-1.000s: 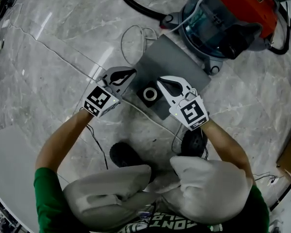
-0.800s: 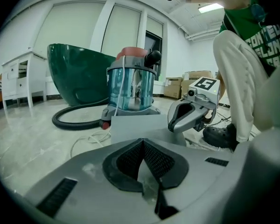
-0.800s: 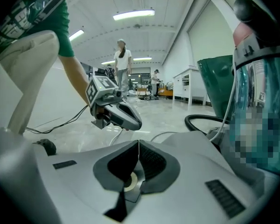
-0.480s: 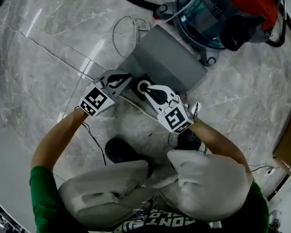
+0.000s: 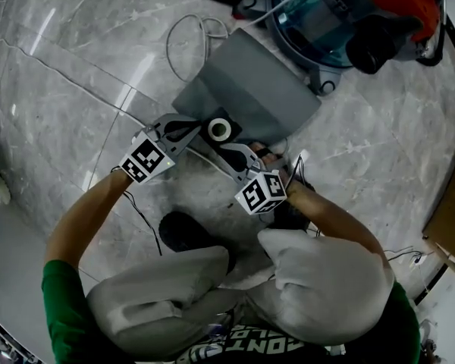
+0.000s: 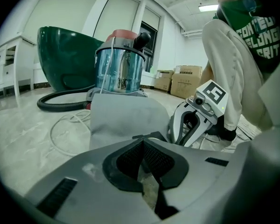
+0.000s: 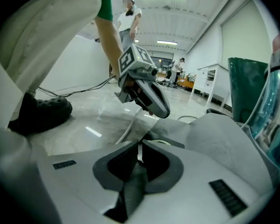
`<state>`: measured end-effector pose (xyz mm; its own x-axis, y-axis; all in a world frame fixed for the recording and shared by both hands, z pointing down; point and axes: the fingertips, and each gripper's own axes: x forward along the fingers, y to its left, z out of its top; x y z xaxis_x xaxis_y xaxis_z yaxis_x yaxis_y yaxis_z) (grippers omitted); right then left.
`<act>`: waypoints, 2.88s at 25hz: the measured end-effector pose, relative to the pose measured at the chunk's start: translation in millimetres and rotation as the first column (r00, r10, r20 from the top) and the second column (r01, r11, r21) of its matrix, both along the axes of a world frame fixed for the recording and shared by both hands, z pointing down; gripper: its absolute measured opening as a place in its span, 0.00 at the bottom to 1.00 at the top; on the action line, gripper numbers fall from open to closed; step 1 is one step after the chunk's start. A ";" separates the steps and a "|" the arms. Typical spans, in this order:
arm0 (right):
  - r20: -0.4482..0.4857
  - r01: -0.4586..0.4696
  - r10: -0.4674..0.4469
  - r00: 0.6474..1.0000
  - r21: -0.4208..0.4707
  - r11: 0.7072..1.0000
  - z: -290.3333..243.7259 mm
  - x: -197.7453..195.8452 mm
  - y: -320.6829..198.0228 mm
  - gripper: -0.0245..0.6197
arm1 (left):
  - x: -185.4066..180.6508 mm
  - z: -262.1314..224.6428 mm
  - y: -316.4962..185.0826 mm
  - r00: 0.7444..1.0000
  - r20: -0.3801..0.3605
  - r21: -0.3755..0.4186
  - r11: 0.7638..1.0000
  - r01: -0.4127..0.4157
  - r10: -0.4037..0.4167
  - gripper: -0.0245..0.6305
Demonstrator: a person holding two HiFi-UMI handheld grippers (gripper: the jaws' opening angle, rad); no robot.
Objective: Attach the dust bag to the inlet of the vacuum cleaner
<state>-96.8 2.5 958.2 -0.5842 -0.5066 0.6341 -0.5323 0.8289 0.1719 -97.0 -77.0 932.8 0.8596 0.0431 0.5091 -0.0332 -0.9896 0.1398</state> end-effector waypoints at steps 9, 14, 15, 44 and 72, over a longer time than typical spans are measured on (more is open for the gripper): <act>-0.175 0.054 -0.046 0.983 0.042 0.998 29.6 -1.6 8.1 0.15 | -4.4 11.4 5.6 1.000 0.028 -0.014 1.000 -0.011 0.011 0.04; -0.202 0.020 0.003 0.979 0.114 0.993 27.2 0.3 3.3 0.15 | -7.9 14.6 5.0 0.999 0.047 -0.005 1.000 -0.012 0.012 0.04; -0.202 0.012 0.014 0.979 0.127 0.992 25.5 1.1 2.2 0.15 | -8.9 15.1 4.0 0.999 0.051 -0.001 1.000 -0.010 0.010 0.04; 0.013 -0.416 0.418 0.908 0.121 0.901 -37.8 66.3 -67.1 0.12 | 62.6 -21.6 -41.7 0.999 -0.036 0.040 0.999 0.025 -0.023 0.04; 0.097 -0.438 0.431 0.897 0.060 0.897 -51.9 106.5 -79.6 0.06 | 80.2 -30.1 -53.0 0.984 0.005 0.035 0.983 -0.180 0.180 0.08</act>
<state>9.6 -77.1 906.3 -0.3410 -0.7675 0.5427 -0.8508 0.4975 0.1690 -16.8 -130.0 902.7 0.8387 0.1788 0.5144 0.1453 -0.9838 0.1050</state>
